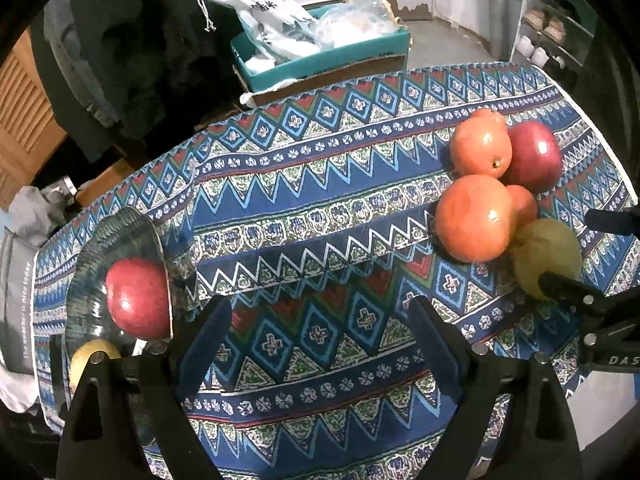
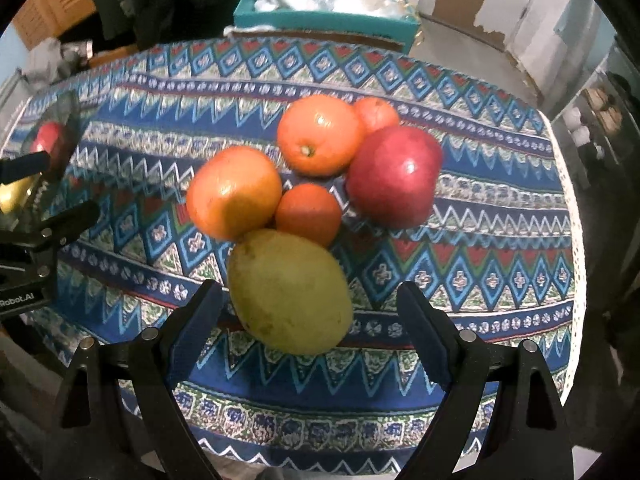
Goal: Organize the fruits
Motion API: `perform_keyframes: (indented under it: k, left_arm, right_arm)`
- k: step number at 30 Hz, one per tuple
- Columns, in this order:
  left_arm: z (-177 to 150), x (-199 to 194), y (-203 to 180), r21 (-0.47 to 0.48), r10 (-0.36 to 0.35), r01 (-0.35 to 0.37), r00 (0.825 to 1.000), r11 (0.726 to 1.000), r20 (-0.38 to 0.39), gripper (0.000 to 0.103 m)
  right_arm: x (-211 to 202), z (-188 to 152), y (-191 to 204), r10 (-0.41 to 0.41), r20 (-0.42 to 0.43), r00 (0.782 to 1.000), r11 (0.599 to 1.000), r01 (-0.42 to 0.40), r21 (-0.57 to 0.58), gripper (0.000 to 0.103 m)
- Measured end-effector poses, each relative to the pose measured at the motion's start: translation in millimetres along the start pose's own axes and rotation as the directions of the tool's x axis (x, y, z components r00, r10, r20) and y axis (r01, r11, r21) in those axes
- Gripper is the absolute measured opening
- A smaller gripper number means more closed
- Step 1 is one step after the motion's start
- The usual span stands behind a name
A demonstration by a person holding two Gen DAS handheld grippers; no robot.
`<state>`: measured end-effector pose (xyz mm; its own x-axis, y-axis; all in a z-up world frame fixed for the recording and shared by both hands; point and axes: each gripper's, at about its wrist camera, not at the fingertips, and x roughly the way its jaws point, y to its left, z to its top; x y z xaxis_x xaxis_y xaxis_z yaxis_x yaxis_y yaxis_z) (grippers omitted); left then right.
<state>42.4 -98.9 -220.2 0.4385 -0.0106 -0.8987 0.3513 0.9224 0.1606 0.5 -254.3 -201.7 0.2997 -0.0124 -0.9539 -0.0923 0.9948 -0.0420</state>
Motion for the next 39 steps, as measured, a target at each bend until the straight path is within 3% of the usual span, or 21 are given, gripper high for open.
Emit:
perform_keyframes:
  k: [9,13,20,29,39]
  left_arm:
    - [0.2,7.2,-2.1,0.008,-0.003,0.003,1.000,1.000,-0.021,0.091]
    - [1.1,7.2,-5.6,0.017,-0.002,0.002,1.000,1.000,-0.019,0.091]
    - [8.3,5.0,-14.2,0.020,-0.023,0.023,1.000,1.000,-0.008,0.091]
    - [18.7,3.8,-24.6,-0.002,-0.104,0.104,0.995,0.995,-0.002,0.091]
    - [37.7,10.3,-59.4,0.067,-0.145,0.144,0.989,0.987,0.011,0.091]
  right_arm:
    - [27.1,1.7,2.8,-0.001,-0.055,0.999,1.000,0.001,-0.014,0.087]
    - [33.7,2.8,7.3,0.037,-0.060,0.997,0.999,-0.038,-0.011,0.074]
    - [34.0,-4.9,19.1,0.005,-0.052,0.999,0.999,-0.007,-0.035,0.072]
    - [6.6,-10.9,-25.2,0.009,0.010,1.000,0.993,-0.010,0.117,0.072]
    - [-1.9,-7.1,-60.0,-0.024,0.058,0.998,0.968,0.009,0.250,0.072]
